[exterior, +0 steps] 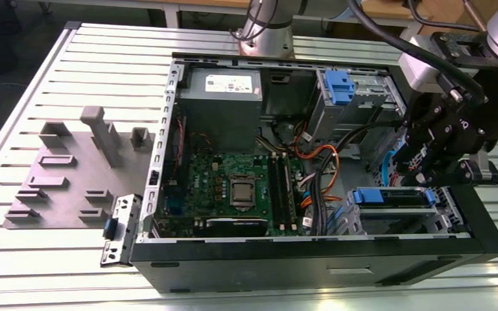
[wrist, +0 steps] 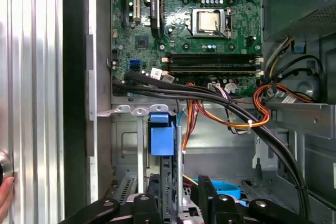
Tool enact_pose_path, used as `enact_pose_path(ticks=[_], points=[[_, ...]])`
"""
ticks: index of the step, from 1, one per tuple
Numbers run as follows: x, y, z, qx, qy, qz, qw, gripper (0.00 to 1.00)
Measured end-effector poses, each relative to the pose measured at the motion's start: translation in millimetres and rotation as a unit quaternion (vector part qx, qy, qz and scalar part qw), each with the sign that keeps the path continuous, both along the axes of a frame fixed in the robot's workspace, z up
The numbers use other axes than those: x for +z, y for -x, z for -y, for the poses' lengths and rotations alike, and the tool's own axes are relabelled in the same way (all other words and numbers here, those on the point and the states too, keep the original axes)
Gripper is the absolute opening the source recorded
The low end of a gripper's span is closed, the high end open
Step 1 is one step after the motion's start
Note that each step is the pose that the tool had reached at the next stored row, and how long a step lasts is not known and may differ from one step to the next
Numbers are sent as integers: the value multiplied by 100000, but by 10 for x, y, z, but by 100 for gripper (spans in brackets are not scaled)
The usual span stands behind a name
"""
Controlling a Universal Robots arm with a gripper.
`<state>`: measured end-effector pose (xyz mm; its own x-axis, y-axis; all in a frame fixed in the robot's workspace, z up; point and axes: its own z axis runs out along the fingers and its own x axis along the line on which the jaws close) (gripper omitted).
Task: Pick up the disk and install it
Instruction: 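Insert the first disk wire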
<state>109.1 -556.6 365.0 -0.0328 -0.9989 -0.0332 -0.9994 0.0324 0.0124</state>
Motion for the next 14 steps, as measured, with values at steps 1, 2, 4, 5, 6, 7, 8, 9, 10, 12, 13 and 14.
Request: enact_pose_path(ticks=[1, 2, 4, 5, 6, 7, 8, 9, 10, 12, 13, 14], points=[[-4, -16, -10, -2, -4, -20, 100000, 42], [-9, -39, -19, -3, 0, -62, 100000, 42], [-28, -81, -34, 0, -14, -149, 100000, 42], [-45, -88, -37, 1, -3, -176, 100000, 42], [-62, -89, -39, -2, 2, -199, 100000, 42], [-80, -89, -40, -10, -5, -228, 100000, 42], [-98, -89, -41, -9, -5, -250, 100000, 42], [-116, -90, -42, -1, -3, -278, 100000, 42], [-134, -90, -42, -2, -7, -300, 100000, 42], [-136, -90, -42, -3, 2, -308, 100000, 42], [-136, -90, -42, -2, 8, -308, 100000, 42], [-136, -90, -42, -1, 4, -310, 100000, 42]])
